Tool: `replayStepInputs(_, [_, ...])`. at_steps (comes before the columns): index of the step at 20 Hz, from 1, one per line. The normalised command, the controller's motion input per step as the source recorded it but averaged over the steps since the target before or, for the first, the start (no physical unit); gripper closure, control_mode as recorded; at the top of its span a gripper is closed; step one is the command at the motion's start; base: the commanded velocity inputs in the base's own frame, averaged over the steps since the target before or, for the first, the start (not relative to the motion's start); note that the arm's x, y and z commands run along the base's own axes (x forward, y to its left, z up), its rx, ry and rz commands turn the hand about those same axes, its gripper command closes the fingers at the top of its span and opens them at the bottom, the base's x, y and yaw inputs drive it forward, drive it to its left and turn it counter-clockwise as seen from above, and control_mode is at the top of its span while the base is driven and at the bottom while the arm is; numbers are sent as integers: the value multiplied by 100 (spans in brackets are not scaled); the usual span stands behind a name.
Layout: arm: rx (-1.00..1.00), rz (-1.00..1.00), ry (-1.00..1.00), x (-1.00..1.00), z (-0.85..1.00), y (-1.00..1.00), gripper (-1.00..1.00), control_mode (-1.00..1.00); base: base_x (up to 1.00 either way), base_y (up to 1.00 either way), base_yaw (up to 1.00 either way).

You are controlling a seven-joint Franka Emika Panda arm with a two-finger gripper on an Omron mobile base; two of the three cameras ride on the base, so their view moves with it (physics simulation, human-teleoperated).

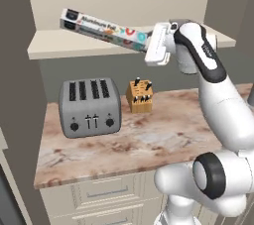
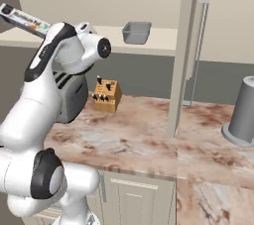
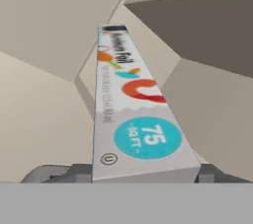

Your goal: Retrieve the tupperware and aluminum foil from the cabinet and place them on the dining counter near the plate with cucumber and kebab skewer to prepare for storing leftovers.

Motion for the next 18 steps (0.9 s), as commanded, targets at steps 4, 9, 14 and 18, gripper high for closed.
replayStepInputs(4, [0,0,0,-100,12,3,100,-100,0,0,0])
replayStepInputs(9, [-2,5,3,-100,-1,0,100,-100,0,0,0])
replayStepInputs(14, [-18,17,25,-100,-27,0,100,-100,0,0,0])
replayStepInputs(18, [-31,20,42,-99,-52,0,100,-100,0,0,0])
